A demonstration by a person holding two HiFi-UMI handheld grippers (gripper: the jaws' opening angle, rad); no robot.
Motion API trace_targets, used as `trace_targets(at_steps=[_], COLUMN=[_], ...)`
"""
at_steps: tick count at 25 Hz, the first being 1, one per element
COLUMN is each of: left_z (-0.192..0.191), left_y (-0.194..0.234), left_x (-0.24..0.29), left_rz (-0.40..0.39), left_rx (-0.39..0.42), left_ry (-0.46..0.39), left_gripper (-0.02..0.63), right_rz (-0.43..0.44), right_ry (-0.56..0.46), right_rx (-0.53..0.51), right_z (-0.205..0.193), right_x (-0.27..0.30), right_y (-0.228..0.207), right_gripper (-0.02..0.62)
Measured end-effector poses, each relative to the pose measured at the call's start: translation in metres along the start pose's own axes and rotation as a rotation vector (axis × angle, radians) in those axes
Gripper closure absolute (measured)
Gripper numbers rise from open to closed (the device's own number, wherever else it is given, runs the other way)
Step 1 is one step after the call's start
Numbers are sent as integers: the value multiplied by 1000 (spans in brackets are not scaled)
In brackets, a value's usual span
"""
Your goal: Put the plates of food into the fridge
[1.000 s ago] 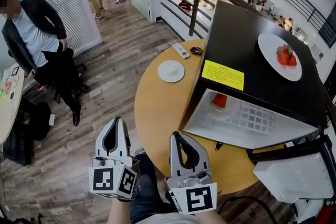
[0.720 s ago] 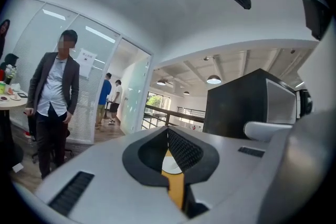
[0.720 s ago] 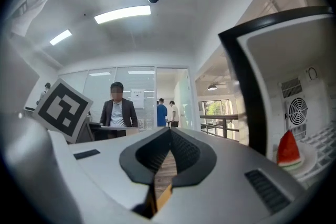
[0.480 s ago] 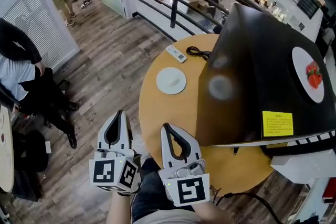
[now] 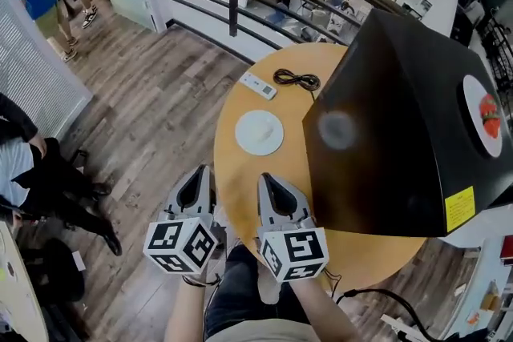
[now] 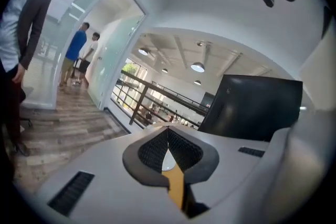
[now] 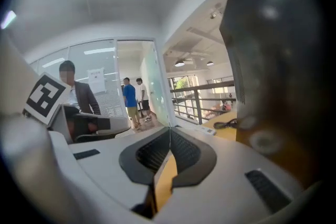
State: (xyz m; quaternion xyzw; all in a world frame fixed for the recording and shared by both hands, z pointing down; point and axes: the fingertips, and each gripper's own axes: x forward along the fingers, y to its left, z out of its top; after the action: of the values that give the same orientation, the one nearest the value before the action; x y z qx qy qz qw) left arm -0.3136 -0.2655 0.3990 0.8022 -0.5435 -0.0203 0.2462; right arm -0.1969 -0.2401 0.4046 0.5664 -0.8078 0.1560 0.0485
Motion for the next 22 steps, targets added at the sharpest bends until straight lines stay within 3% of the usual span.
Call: trace_targets(at_steps=[3,9,22], left_z=[-23,-58,-119], left_y=[8,24,52], left_x=[24,57,110], left_rz=[-44,-58,-20], left_rx=[-86,-143,-217], left_ry=[108,254,449], left_gripper=[598,598,598], right_rz=[-79,-190,-253], right_ry=[61,166,407], right_rx=[77,95,335], right_z=[-20,-53,-137], right_x=[18,46,95], right_y=[-27,-63,-111], right_gripper=[581,581,580])
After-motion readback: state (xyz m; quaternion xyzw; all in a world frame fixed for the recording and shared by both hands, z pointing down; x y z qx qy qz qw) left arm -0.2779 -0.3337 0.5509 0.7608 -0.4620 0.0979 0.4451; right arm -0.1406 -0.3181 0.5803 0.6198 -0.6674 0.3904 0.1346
